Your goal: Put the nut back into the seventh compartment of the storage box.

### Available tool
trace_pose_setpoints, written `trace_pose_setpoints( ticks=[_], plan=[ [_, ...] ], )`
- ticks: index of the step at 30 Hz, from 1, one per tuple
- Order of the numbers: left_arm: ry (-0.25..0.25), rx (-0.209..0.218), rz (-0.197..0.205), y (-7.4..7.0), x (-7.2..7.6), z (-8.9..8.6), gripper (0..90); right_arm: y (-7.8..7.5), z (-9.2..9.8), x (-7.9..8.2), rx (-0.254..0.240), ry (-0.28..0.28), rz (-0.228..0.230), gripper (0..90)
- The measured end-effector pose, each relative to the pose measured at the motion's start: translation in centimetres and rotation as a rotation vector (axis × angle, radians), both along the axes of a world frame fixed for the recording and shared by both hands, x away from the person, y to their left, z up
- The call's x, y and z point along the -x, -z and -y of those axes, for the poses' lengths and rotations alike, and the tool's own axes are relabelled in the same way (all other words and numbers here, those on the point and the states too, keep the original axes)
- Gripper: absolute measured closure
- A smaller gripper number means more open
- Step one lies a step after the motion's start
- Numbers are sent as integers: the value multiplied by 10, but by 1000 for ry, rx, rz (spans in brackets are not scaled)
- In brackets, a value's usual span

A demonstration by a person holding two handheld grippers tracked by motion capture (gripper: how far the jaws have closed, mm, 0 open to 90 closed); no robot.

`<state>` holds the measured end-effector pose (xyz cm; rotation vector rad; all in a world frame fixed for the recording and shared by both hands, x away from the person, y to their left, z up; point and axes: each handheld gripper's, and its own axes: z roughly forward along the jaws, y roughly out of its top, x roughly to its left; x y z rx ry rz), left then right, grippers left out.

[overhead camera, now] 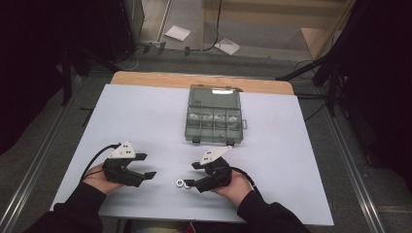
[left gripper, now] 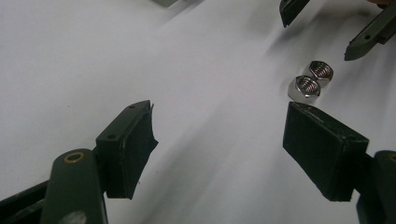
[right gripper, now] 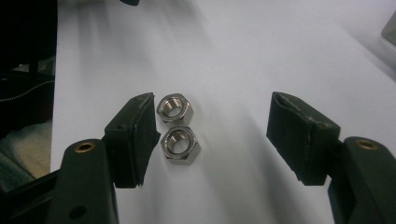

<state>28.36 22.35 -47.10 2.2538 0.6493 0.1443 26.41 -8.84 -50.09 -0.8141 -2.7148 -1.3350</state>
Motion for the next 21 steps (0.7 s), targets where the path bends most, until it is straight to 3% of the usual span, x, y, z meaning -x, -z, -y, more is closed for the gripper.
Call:
trace_pose_setpoints(
  ticks=[10, 21],
  plan=[
    [0, 0, -1, 0, 0, -1, 240, 9, -8, 5, 33, -31, 6, 366],
    [-1, 4, 1, 0, 0, -1, 239, 13, -12, 10, 69, -38, 32, 454]
  ],
)
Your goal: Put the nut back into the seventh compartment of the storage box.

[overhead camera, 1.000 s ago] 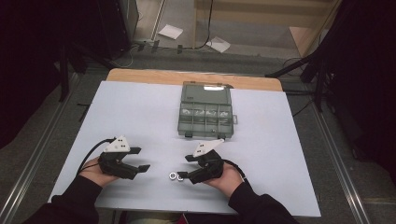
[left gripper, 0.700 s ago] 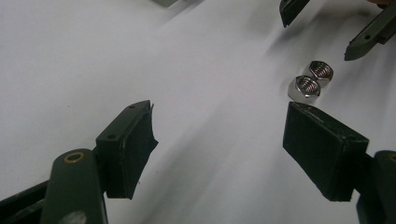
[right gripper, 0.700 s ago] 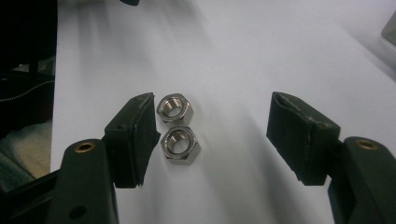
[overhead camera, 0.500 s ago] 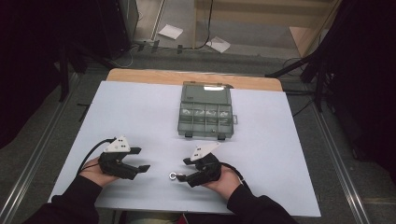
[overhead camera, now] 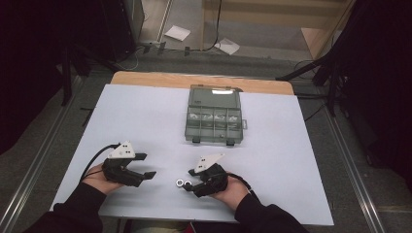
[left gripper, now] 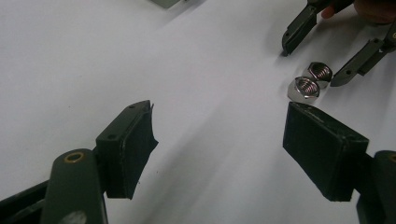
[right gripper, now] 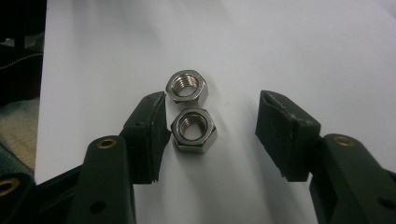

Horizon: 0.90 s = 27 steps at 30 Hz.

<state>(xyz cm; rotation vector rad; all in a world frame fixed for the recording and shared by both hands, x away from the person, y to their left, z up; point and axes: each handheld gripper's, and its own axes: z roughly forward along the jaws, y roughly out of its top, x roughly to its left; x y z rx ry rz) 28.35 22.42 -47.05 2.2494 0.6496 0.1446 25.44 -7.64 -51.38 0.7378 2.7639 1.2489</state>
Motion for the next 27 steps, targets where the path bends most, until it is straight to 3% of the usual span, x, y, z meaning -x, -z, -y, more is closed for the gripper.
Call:
trace_pose_setpoints(
  ticks=[13, 20, 27],
  plan=[
    [0, 2, 3, -1, 0, -1, 240, 4, -1, 7, 13, 13, 75, 576],
    [2, 1, 4, -1, 1, -1, 240, 4, -1, 7, 6, 33, 66, 704],
    [3, 4, 1, -1, 0, -1, 239, 4, 0, 5, 0, 31, 54, 710]
  ],
)
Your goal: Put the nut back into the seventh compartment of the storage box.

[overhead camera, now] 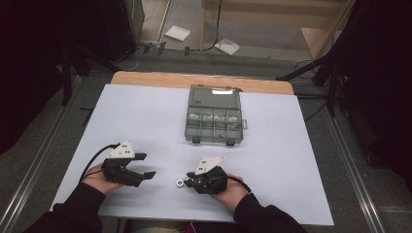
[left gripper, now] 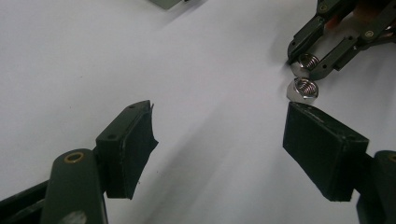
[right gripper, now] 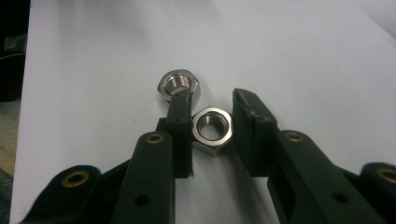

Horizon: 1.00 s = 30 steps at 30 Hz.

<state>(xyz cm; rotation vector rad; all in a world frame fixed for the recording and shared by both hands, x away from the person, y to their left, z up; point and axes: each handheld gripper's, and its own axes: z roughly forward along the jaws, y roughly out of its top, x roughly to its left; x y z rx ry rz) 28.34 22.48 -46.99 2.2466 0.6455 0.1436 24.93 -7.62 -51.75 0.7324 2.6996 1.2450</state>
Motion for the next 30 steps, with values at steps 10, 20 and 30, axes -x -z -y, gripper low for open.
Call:
trace_pose_setpoints(
  ticks=[10, 20, 30],
  plan=[
    [-1, 2, 0, 0, 0, 0, 239, -3, 0, -6, 0, 2, -56, 713],
    [3, 0, 0, 0, 0, 0, 239, -7, 1, -14, -11, 5, -109, 714],
    [2, -1, -1, 0, 0, 0, 239, -16, 7, -20, -42, 35, -136, 714]
  ],
)
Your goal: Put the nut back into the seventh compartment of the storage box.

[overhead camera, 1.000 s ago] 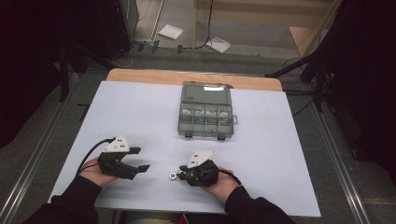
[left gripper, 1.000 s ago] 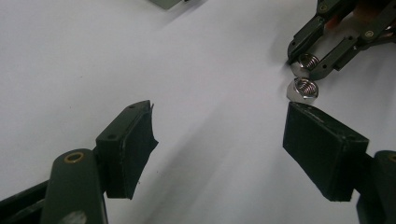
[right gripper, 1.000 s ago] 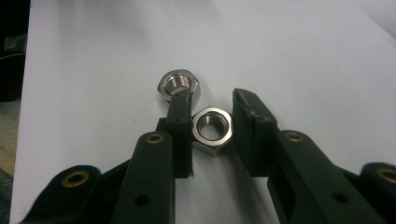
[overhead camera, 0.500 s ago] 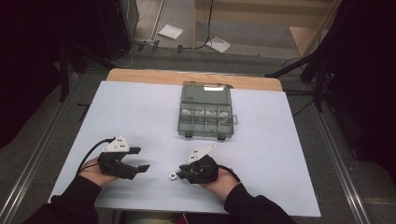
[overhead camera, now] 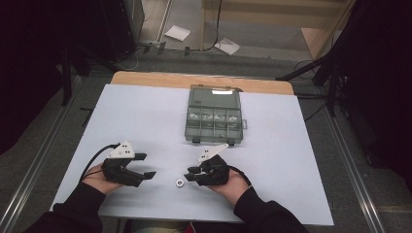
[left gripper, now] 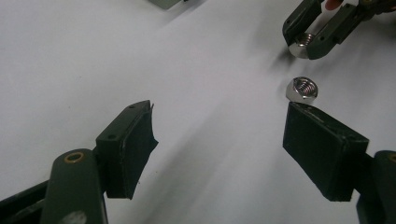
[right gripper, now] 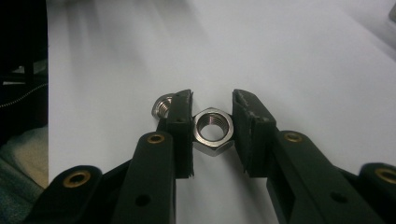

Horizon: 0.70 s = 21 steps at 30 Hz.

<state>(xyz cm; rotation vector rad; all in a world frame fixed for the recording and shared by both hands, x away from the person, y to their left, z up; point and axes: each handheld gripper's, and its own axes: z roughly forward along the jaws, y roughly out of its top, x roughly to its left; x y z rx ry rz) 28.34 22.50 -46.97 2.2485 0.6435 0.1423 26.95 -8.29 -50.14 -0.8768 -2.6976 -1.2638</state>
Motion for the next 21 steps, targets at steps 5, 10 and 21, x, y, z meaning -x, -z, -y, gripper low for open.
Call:
trace_pose_setpoints(
  ticks=[5, 10, 21],
  plan=[
    [1, 1, -1, 0, 0, 0, 239, -4, 3, -3, -9, 18, -16, 714],
    [1, 1, -1, 0, 0, 0, 239, -6, 6, -6, -23, 36, -35, 715],
    [3, 5, -2, 0, 0, 0, 239, -13, 15, -14, -35, 96, -56, 715]
  ],
)
